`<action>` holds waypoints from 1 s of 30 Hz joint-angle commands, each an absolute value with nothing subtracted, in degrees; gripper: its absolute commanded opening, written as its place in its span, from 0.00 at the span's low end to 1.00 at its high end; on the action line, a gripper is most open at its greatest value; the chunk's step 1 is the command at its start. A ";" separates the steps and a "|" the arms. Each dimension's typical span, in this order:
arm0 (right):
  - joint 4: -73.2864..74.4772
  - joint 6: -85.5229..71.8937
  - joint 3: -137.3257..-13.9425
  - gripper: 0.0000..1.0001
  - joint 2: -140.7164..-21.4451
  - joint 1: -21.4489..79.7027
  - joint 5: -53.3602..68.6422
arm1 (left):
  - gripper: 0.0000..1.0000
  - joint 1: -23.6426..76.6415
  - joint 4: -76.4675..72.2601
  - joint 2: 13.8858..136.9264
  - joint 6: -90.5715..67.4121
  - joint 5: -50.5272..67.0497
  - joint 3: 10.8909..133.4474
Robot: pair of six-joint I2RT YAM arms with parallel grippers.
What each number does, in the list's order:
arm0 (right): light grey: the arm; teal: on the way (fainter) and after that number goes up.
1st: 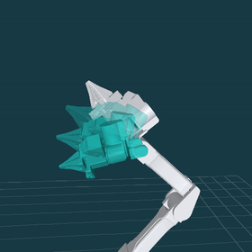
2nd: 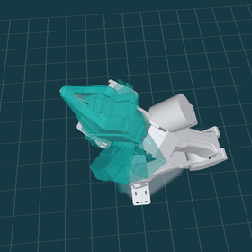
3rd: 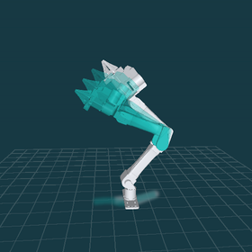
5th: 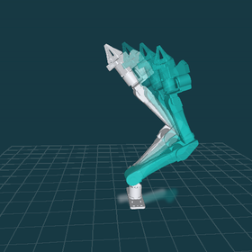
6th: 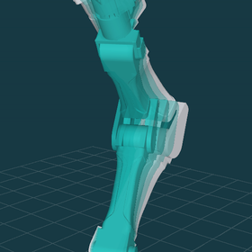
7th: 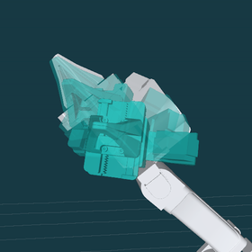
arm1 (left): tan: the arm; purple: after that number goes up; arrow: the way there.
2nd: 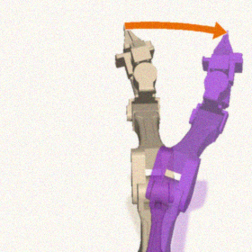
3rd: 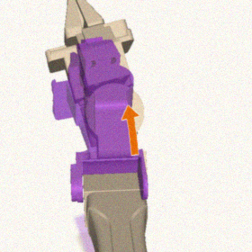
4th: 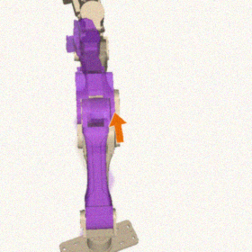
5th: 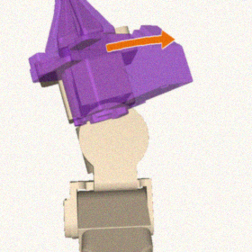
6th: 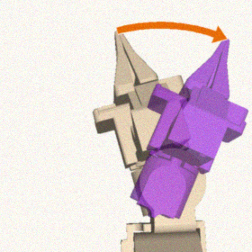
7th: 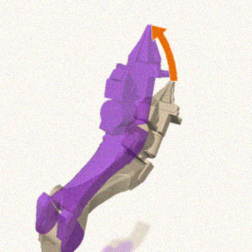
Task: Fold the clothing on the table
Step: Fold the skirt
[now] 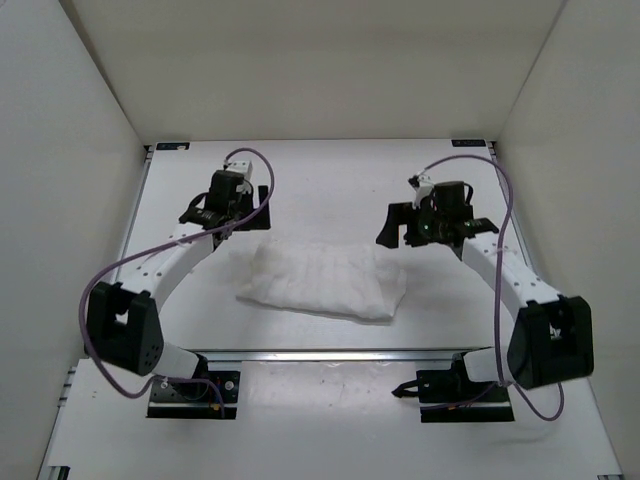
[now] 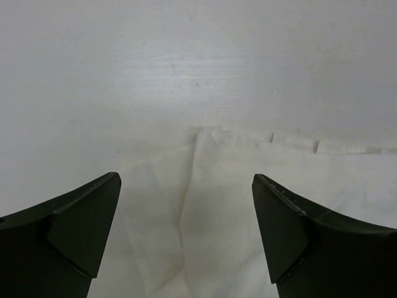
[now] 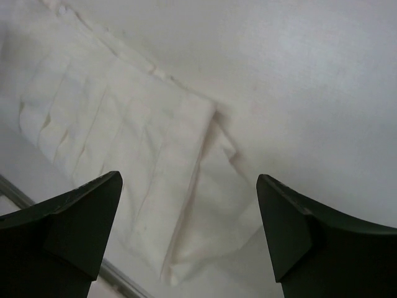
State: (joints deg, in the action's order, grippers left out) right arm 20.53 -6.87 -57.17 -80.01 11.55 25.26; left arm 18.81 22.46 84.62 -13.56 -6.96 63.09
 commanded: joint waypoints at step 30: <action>20.66 -18.45 -41.30 0.62 -83.31 18.99 14.59 | 0.85 22.94 27.07 91.67 -16.87 -8.79 51.15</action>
State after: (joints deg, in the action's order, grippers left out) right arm 21.37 -18.44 -40.12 -80.95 18.72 16.14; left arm 22.70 25.74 91.33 -16.75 -7.70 49.74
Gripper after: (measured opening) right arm 0.633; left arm 0.857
